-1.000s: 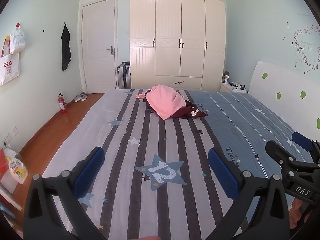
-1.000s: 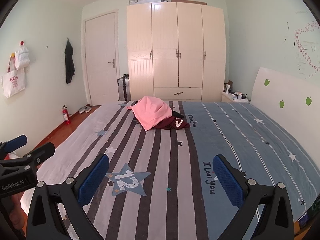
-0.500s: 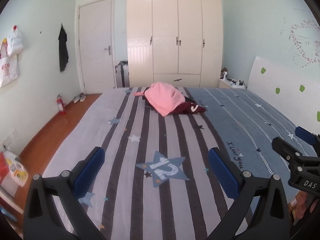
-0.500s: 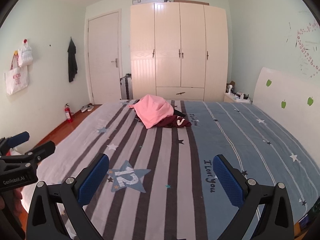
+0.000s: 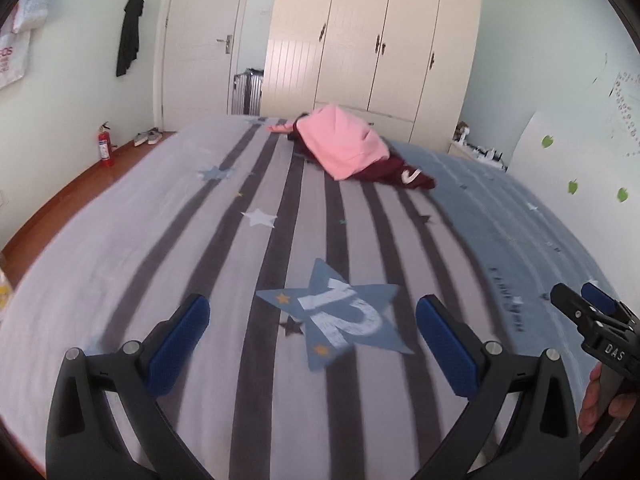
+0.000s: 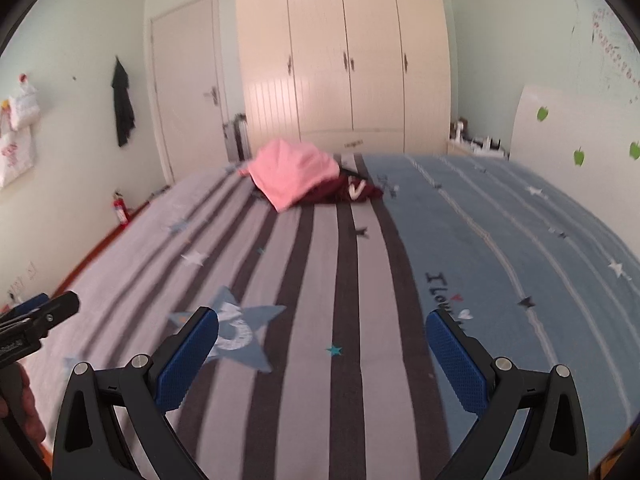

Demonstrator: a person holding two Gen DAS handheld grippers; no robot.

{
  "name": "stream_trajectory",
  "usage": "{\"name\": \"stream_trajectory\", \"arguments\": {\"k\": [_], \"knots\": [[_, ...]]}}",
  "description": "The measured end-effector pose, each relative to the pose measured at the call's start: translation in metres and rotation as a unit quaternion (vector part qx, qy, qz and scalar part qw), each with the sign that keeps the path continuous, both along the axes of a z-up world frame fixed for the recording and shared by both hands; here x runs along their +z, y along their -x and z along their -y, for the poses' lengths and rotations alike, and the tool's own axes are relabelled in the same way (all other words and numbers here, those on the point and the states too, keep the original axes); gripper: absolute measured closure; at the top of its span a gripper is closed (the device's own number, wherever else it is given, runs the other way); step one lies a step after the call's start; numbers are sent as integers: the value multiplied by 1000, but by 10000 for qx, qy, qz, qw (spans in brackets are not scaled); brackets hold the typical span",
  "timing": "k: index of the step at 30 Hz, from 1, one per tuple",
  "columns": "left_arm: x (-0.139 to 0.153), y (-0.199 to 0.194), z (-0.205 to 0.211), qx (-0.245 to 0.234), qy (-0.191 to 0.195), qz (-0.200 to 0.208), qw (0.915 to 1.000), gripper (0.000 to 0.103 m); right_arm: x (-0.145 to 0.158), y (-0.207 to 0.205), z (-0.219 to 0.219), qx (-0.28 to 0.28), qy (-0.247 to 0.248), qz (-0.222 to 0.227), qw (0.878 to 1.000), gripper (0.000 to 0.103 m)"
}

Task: Fold clothes
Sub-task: 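Move both tools toward the pink T-shirt on the clothes pile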

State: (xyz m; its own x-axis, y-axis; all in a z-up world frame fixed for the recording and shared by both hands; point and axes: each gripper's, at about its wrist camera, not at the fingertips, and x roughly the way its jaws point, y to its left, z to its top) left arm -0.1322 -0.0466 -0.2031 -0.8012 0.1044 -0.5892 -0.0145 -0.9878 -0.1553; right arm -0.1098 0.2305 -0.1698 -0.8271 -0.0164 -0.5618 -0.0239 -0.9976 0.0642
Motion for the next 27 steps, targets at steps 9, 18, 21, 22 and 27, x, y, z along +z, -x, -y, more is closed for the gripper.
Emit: {"name": "stream_trajectory", "arguments": {"k": [9,18,21,22,27], "knots": [[-102,165,-9,-313,-347,242,9986,1,-99,176,-13,-125,189,213,9995,1],[-126,263,-25,-150,-138,574,9981,5,-138,228,-46,-402,9,593,9974,1],[-117,309,-42,-193,112,495,9985,5,-138,255,-56,-398,45,834,9957,1],[-117,330,-46,-159,145,525,9984,5,-137,266,-59,-406,74,928,9948,1],[-120,438,-72,-303,368,707,9964,12,-123,318,-72,-444,238,1098,9927,1]]}}
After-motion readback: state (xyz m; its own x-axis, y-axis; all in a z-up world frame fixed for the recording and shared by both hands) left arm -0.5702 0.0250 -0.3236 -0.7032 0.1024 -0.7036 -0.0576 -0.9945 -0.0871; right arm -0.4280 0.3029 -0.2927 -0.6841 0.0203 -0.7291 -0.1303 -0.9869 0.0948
